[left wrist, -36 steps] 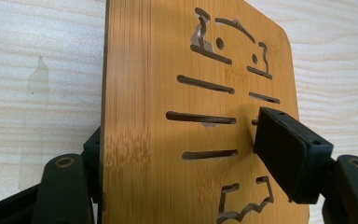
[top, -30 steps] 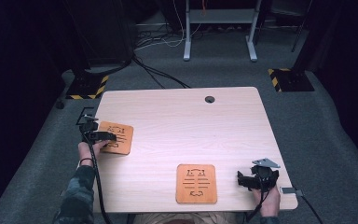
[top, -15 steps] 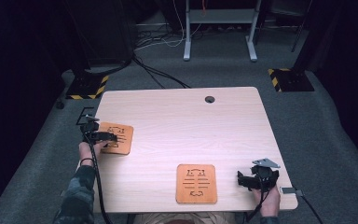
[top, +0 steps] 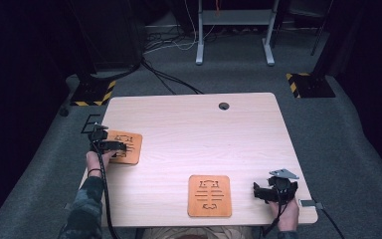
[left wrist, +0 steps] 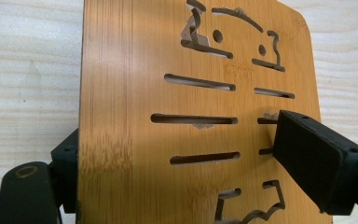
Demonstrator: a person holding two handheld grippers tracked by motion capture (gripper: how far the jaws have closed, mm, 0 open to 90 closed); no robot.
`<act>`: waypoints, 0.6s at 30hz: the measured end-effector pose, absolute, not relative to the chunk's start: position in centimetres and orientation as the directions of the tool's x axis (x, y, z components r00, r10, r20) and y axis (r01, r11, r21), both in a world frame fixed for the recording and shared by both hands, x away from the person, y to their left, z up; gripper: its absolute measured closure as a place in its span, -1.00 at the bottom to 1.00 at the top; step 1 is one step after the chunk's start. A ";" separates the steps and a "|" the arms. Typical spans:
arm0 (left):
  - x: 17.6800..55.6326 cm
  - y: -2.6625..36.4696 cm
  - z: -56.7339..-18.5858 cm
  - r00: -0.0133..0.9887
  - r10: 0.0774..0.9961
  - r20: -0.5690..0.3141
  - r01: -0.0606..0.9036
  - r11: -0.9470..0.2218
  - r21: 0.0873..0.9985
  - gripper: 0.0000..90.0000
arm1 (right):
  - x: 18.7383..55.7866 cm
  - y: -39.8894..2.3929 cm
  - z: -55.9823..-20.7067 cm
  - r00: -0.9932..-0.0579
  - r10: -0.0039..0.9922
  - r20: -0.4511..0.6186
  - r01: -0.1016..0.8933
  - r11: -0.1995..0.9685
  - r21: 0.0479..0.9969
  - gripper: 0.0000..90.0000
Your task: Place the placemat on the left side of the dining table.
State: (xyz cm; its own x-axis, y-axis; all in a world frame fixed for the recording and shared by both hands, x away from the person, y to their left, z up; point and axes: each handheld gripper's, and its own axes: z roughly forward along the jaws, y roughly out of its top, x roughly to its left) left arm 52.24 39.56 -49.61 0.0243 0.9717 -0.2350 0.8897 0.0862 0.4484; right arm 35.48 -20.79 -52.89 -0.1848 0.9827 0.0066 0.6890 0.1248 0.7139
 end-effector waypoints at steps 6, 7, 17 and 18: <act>52.3 39.2 -49.5 0.024 0.978 -0.206 0.886 0.074 0.457 -0.72 | 35.5 -20.8 -52.9 -0.185 0.983 0.006 0.689 0.125 0.714 -0.97; 52.3 39.1 -49.5 0.024 0.980 -0.199 0.886 0.072 0.457 -0.74 | 35.5 -20.8 -52.9 -0.185 0.983 0.006 0.689 0.125 0.714 -0.97; 52.2 39.3 -49.5 0.032 0.979 -0.200 0.883 0.066 0.465 -0.81 | 35.5 -20.8 -52.9 -0.186 0.983 0.008 0.689 0.125 0.714 -0.97; 52.2 39.3 -49.5 0.029 0.980 -0.198 0.881 0.069 0.469 -0.81 | 35.5 -20.8 -52.9 -0.185 0.983 0.007 0.690 0.125 0.713 -0.97</act>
State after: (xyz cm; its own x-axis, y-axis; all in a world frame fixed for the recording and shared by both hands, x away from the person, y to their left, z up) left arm 52.18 39.27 -49.46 0.0289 0.9797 -0.1984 0.8808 0.0689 0.4685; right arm 35.49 -20.79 -52.89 -0.1850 0.9827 0.0065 0.6895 0.1251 0.7134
